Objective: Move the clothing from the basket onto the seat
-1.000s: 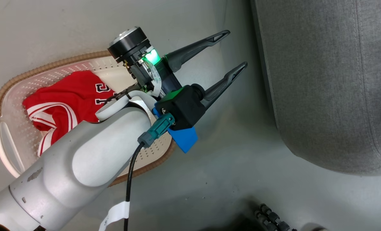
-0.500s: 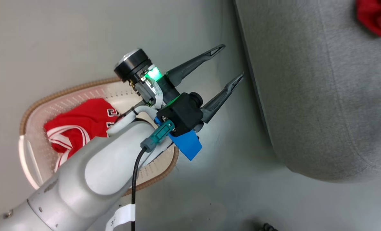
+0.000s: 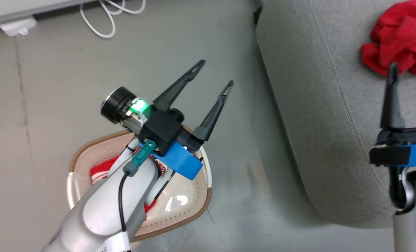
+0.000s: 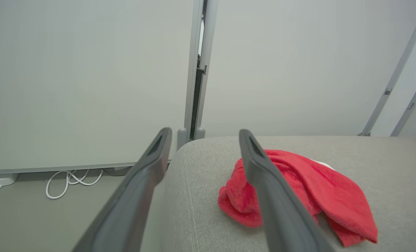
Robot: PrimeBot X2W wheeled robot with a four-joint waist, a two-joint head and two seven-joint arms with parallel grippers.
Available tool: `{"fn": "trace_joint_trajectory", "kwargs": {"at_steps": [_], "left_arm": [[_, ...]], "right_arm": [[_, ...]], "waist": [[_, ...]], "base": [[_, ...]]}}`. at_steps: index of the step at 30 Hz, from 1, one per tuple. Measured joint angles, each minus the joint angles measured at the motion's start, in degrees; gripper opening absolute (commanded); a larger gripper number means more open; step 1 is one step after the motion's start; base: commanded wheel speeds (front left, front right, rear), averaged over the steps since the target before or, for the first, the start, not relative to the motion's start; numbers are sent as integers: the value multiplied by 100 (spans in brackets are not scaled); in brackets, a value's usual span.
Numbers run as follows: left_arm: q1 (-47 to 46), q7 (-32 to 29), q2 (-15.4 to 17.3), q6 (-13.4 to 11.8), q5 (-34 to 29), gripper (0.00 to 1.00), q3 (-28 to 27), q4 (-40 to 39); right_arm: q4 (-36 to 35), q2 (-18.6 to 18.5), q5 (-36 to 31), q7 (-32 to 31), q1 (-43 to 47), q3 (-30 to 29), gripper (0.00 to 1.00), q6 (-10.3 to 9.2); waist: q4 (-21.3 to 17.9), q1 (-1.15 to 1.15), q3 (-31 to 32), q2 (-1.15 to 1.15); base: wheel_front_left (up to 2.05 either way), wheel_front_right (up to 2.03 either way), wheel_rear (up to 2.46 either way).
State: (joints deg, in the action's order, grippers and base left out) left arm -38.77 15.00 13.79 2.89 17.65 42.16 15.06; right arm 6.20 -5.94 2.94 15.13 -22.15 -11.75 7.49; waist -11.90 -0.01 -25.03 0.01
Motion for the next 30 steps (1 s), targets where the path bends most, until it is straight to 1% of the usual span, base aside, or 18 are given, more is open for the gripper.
{"fn": "trace_joint_trajectory", "kwargs": {"at_steps": [7, 15, 23, 30], "left_arm": [[725, 1, -178, -81, -77, 100, -974, -98], [1420, 7, -421, -25, -314, 100, -1964, -97], [2124, 7, -660, 115, -578, 100, -2797, -149], [2541, 7, -823, 247, -839, 100, -3223, -166]], "right_arm": [[-267, 60, 25, 0, 466, 645, 100, 0], [-252, 53, 102, 0, 823, 1073, 100, 0], [-137, 182, 179, 0, 1180, 1098, 100, 0], [-1, 247, 213, 0, 1399, 1080, 100, 0]], "waist": [[406, 0, 570, 0], [901, 0, 1106, 0], [1242, -1, 1531, 0], [1416, 0, 1733, 0]], "base": [[0, 0, 0], [0, 0, 0], [0, 0, 0], [0, 0, 0]]}}
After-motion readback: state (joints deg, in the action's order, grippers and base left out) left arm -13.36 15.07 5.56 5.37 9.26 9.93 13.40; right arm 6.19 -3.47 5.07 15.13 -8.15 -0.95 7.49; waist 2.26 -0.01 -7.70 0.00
